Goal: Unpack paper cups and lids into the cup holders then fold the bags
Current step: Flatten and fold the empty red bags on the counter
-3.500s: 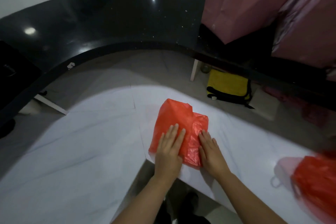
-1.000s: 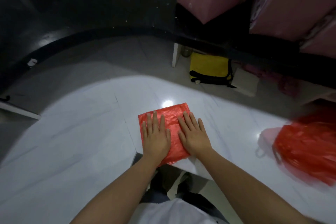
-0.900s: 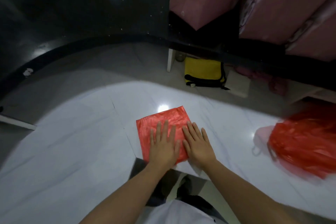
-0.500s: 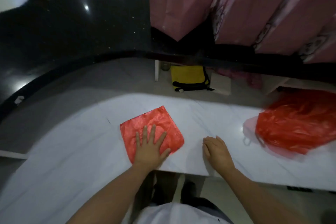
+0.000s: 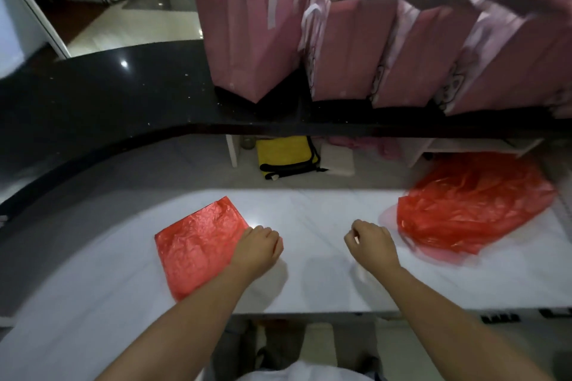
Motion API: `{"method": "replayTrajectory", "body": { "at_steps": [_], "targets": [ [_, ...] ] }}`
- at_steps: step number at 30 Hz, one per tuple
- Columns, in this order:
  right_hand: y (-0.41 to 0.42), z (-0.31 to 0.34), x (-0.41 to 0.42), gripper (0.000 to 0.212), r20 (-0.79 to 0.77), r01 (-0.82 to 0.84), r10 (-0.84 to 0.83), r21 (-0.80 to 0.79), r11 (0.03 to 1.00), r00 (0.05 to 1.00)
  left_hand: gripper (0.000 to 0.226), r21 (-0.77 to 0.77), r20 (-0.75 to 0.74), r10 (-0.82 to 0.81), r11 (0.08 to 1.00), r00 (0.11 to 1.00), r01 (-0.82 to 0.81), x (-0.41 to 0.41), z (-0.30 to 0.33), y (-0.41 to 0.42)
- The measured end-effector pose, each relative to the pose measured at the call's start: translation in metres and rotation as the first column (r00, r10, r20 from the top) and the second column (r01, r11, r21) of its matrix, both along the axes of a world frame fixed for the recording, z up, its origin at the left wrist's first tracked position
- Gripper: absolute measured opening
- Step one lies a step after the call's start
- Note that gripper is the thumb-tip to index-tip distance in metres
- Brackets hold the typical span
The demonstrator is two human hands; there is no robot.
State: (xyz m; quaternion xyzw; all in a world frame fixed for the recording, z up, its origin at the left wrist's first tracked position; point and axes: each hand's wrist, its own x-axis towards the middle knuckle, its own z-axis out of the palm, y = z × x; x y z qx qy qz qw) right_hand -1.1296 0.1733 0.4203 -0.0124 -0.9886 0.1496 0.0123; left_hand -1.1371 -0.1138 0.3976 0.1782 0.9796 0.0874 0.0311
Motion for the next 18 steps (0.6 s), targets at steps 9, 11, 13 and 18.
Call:
{"method": "replayTrajectory", "body": {
  "at_steps": [9,11,13,18],
  "targets": [
    [0.140,0.076,-0.028,0.024,-0.206,0.089,-0.092,-0.027,0.996,0.974,0.030,0.171,0.029,0.027,0.985,0.999,-0.031,-0.051,0.049,0.175],
    [0.186,0.092,-0.033,0.027,-0.256,0.074,-0.079,-0.028,0.997,0.963,0.029,0.177,0.038,0.051,0.983,0.998,-0.057,-0.061,0.062,0.226],
    [0.233,0.101,-0.033,0.028,-0.278,0.083,-0.090,-0.035,0.996,0.956,0.029,0.175,0.051,0.063,0.982,0.997,-0.071,-0.067,0.069,0.276],
    [0.330,0.087,-0.022,0.028,-0.245,0.186,-0.183,-0.012,0.982,0.952,0.027,0.184,0.098,0.020,0.982,0.995,-0.038,-0.081,0.062,0.363]
  ]
}}
